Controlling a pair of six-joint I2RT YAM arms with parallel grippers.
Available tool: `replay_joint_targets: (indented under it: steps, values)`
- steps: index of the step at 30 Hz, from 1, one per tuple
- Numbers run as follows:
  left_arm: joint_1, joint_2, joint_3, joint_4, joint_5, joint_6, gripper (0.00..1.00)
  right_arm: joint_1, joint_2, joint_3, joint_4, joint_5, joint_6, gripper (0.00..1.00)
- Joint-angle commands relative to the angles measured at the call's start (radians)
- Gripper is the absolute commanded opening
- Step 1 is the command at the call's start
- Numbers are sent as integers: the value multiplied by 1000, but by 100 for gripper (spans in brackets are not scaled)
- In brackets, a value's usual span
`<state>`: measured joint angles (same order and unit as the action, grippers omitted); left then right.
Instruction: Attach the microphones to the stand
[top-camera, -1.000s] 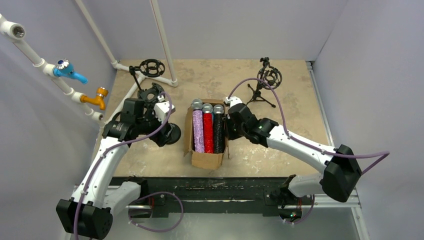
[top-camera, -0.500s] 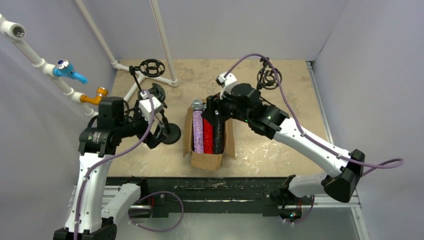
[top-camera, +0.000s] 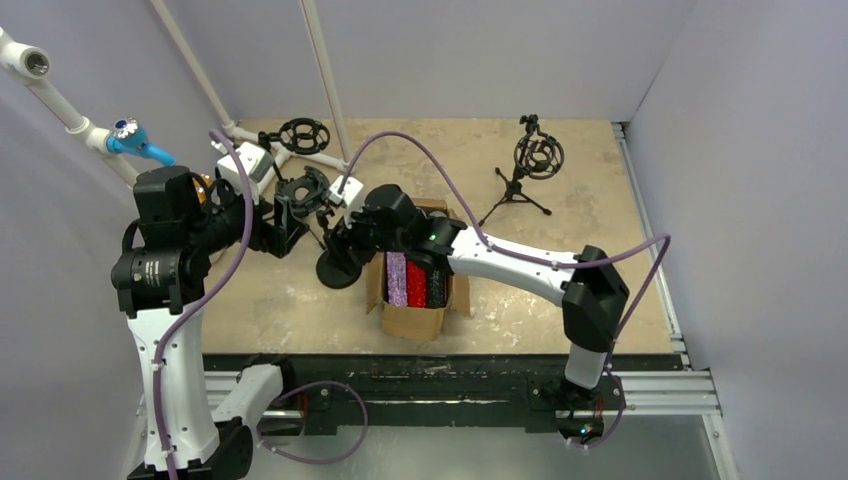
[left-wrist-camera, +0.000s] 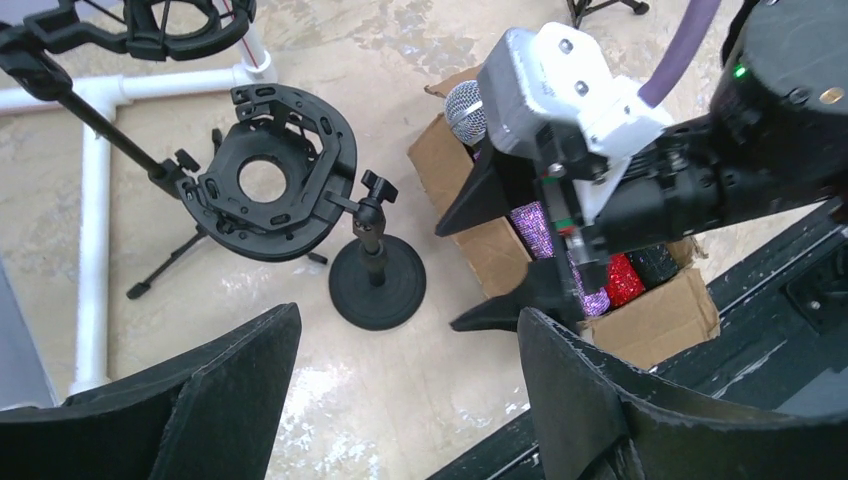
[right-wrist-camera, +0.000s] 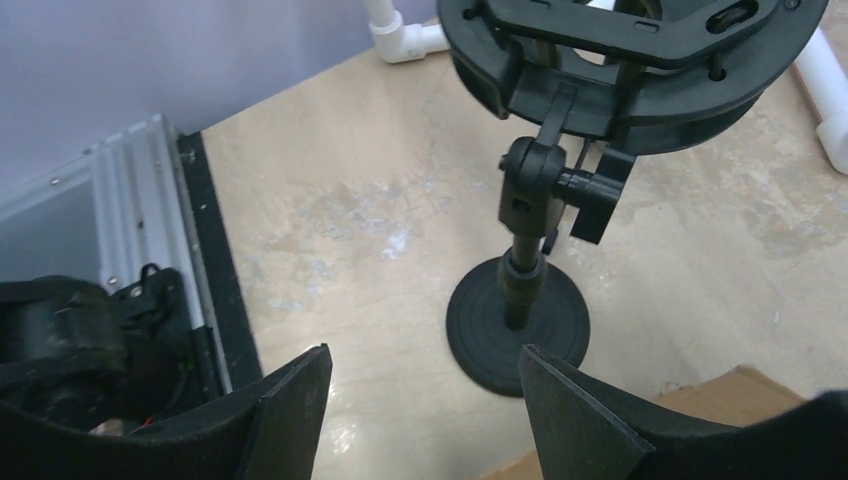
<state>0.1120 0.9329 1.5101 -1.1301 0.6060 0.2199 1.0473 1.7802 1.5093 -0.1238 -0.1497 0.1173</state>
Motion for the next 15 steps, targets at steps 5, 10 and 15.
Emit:
replay_joint_targets:
  steps: [5,10,15]
  values:
    - [10,9,24,30,-33,-93,79,-6,101,17,311,144,-38,69]
    - [10,6,14,30,-50,-73,79,-7,183,43,390,209,-66,63]
    - [10,6,7,30,-70,-46,80,-8,238,82,418,253,-128,42]
